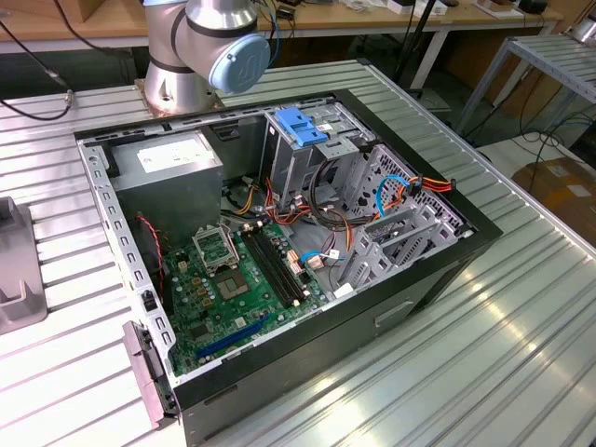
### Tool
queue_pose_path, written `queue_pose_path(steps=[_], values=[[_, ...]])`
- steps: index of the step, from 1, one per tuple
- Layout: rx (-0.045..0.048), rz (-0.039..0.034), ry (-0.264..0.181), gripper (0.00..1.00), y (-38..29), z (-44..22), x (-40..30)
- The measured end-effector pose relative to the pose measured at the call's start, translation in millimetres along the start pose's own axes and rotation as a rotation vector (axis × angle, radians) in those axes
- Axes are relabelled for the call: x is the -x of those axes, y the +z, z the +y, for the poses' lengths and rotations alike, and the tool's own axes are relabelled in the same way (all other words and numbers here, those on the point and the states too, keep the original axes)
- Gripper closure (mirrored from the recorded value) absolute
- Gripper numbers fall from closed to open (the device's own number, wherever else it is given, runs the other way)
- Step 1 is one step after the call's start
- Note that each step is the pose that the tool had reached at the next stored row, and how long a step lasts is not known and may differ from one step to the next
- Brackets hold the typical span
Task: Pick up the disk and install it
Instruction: 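Pick up the disk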
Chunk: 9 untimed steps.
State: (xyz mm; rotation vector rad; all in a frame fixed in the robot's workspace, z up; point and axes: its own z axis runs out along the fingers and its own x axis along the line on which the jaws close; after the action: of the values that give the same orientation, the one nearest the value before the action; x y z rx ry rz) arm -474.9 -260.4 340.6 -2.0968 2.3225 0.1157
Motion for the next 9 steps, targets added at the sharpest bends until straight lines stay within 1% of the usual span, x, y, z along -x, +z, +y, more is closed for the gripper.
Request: queue_pose_path(steps=[6, 9], values=[[0.0025, -0.0007, -0.036, 0.52, 5.6, 1.9, -0.3], [0.0030, -0.0027, -0.042, 0.52, 8.6, 3.1, -0.2]])
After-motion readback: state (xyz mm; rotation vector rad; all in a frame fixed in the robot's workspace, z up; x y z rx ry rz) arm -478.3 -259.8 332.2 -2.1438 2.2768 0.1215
